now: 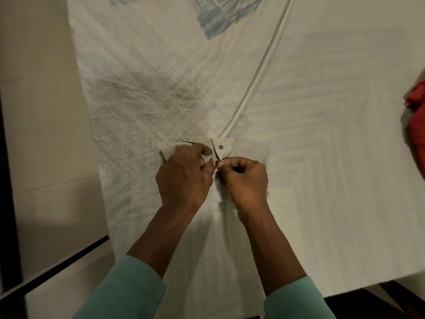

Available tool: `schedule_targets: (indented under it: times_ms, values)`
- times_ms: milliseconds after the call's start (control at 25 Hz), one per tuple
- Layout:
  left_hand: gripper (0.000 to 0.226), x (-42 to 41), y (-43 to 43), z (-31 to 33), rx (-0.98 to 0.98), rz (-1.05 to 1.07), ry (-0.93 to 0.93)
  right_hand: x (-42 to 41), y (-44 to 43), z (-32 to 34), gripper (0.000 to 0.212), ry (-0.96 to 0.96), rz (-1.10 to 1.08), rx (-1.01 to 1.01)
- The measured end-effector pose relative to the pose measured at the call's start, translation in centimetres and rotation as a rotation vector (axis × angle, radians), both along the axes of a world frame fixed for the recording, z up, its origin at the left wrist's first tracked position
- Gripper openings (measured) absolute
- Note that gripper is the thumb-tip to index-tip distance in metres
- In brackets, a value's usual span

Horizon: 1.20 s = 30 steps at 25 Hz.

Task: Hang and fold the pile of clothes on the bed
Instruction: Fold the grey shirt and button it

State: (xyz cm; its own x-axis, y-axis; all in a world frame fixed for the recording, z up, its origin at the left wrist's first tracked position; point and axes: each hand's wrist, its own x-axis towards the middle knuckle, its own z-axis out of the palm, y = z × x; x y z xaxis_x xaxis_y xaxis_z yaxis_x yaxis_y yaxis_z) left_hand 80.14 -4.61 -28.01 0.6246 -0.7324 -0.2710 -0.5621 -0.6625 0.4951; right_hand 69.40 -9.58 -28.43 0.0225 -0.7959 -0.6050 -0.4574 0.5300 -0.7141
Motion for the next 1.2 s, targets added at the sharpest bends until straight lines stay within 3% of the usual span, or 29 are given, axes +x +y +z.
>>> schedule_targets:
  times_ms: [160,320,560,800,1200]
  values:
    - [0.019,0.9,-1.2,-0.1,0.062,-0.210,-0.123,0.5,0.7,-0.7,0.010,0.034,0.000,-0.045]
    - [0.015,2.3,-1.6,0.3,0.051,-0.339,-0.045,0.5,1.4,-0.8,0.006,0.031,-0.018,-0.122]
    - [0.010,2.3,-1.2,0.4,-0.092,-0.024,0.297,0.5,2.5,-1.5,0.007,-0.057,-0.117,-0.140]
    - [0.009,2.2,-0.9,0.0,-0.107,-0.022,0.389,0.9,2.7,-2.1,0.003,-0.060,-0.161,-0.133]
    - [0.013,-0.2,-0.2,-0.9,-0.182,0.101,0.244,1.0,3.0,-2.3,0.013,-0.076,-0.173,-0.152]
